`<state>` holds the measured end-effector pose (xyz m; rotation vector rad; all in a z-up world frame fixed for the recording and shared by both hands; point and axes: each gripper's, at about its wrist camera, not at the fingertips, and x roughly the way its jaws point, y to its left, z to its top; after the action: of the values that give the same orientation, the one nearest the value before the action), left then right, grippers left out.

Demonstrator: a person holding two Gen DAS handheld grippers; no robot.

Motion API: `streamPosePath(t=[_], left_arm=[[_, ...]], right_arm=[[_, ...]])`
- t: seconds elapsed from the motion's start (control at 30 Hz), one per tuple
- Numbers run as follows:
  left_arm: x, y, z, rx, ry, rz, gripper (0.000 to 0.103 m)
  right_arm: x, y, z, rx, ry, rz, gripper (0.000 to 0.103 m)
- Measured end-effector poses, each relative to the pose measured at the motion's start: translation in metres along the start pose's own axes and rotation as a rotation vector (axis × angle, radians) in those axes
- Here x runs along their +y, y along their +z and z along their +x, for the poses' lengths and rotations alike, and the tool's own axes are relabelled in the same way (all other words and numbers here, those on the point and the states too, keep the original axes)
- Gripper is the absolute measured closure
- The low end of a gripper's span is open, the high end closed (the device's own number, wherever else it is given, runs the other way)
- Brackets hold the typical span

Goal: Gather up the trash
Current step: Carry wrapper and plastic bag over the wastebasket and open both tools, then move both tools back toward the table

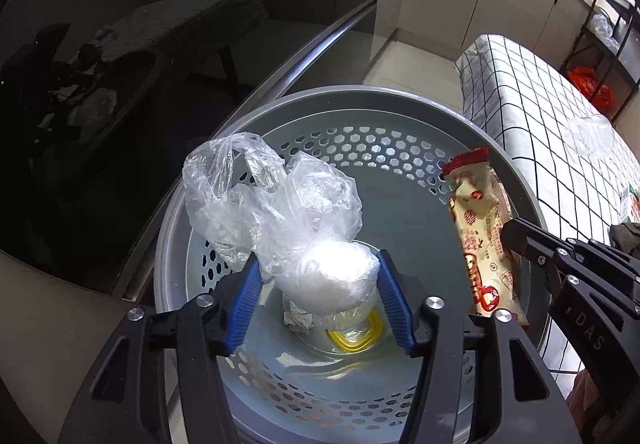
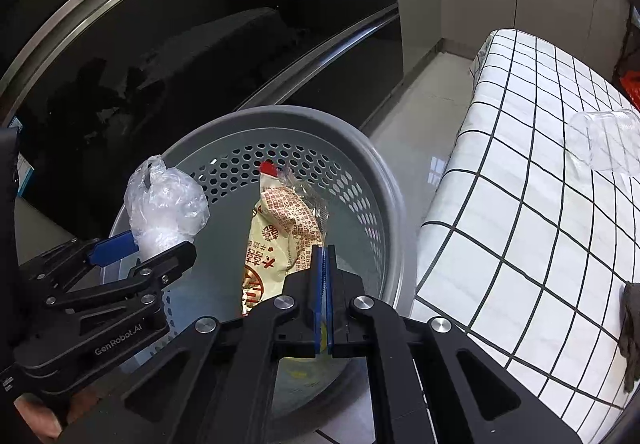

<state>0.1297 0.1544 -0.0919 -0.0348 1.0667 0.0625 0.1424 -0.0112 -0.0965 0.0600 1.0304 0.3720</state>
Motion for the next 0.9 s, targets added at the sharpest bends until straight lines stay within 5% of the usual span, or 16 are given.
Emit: streamPosePath(t=[0.13, 0.47, 0.9], left_arm=[[0.003, 0.000, -0.005, -0.018, 0.003, -0.009, 0.031], [0.005, -0.002, -0.013, -0.036, -0.001, -0.021, 0.024], [-0.008, -0.007, -0.035, -0.099, -0.001, 0.019, 0.024]], right_arm=[[0.002, 0.001, -0.006, -0.025, 0.002, 0.005, 0.071], [-0.001, -0.004, -0.018, -0.052, 0.004, 0.027, 0.070], [-0.030, -0.021, -0.053, -0.090, -0.059, 0.076, 0.045]])
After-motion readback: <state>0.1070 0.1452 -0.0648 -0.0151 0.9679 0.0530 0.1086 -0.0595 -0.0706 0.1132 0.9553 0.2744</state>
